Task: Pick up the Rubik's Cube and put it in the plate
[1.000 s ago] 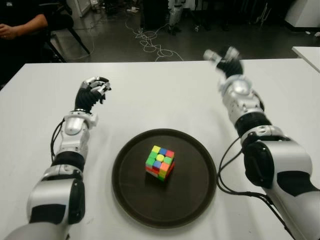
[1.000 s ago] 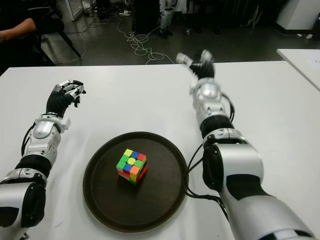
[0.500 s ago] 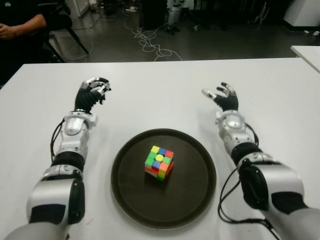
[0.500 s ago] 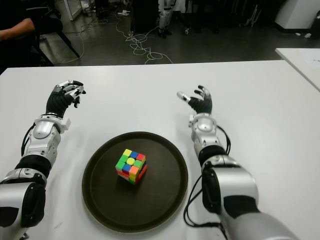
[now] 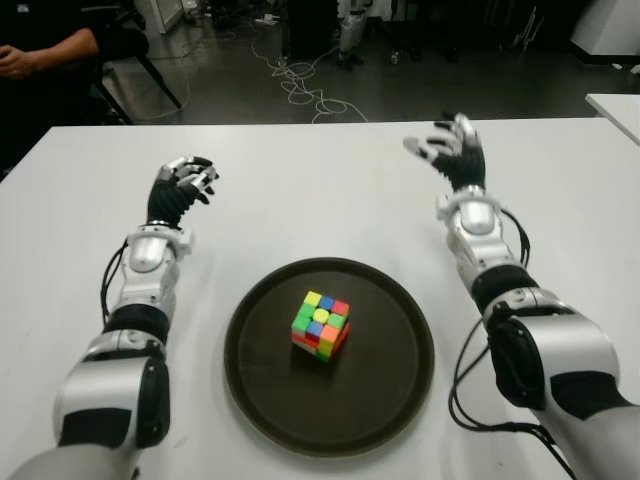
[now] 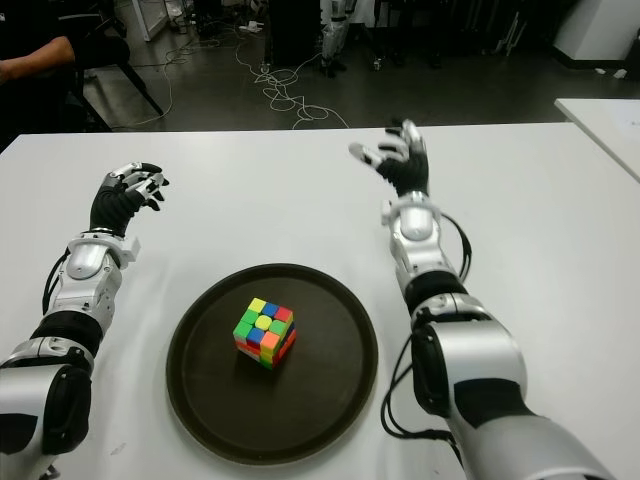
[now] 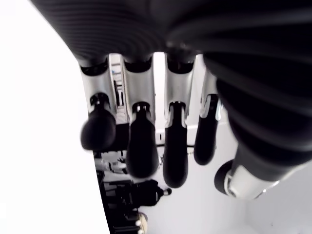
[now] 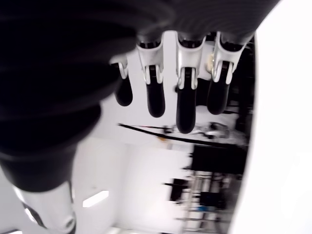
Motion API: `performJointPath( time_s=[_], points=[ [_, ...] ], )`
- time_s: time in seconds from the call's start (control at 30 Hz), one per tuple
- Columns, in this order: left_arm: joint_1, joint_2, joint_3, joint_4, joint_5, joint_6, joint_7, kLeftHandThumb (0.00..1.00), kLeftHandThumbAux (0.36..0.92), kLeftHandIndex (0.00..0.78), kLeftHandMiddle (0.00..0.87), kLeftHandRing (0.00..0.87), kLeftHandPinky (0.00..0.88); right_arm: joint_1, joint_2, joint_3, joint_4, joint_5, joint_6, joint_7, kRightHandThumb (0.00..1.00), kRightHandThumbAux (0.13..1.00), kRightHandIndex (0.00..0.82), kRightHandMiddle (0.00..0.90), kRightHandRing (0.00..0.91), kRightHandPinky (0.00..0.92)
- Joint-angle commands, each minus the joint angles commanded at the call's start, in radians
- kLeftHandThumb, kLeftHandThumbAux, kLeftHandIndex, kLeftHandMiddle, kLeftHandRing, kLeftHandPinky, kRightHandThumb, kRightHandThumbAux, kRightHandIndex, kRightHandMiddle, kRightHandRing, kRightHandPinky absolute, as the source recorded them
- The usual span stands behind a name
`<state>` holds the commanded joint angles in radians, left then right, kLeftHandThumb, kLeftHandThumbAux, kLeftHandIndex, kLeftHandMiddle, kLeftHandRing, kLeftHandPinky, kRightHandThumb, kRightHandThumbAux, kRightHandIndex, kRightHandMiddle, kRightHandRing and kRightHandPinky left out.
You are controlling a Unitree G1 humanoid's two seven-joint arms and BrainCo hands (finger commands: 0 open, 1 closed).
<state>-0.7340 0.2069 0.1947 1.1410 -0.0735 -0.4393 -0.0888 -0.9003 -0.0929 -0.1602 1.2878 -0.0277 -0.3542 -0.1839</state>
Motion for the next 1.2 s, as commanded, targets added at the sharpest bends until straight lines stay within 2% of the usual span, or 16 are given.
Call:
performJointPath(
  time_s=[0.27, 0.9, 0.97, 1.2],
  points=[
    [-0.014, -0.009, 0.018, 0.014, -0.013, 0.012, 0.012, 0.820, 0.683, 0.376, 0.469, 0.408, 0.423, -0.017, -0.004, -0.014, 0.012, 0.003, 0.037, 0.013, 0.000, 0.781, 0.212, 0.279, 0.297, 0.339],
    [-0.013, -0.006, 0.042, 0.027, -0.038, 0.010, -0.037, 0.814, 0.688, 0.360, 0.469, 0.370, 0.404, -0.016, 0.018, -0.008, 0.013, -0.006, 0.018, 0.023, 0.000, 0.767, 0.222, 0.293, 0.333, 0.395],
    [-0.014, -0.005, 0.042, 0.028, -0.037, 0.010, -0.037, 0.741, 0.701, 0.384, 0.387, 0.357, 0.394, -0.016, 0.019, -0.007, 0.013, -0.006, 0.016, 0.024, 0.000, 0.765, 0.224, 0.295, 0.335, 0.398],
    [-0.015, -0.003, 0.035, 0.030, -0.028, 0.011, -0.032, 0.693, 0.710, 0.400, 0.325, 0.332, 0.373, -0.016, 0.022, -0.008, 0.011, -0.004, 0.012, 0.027, 0.000, 0.771, 0.235, 0.309, 0.348, 0.412]
  ],
)
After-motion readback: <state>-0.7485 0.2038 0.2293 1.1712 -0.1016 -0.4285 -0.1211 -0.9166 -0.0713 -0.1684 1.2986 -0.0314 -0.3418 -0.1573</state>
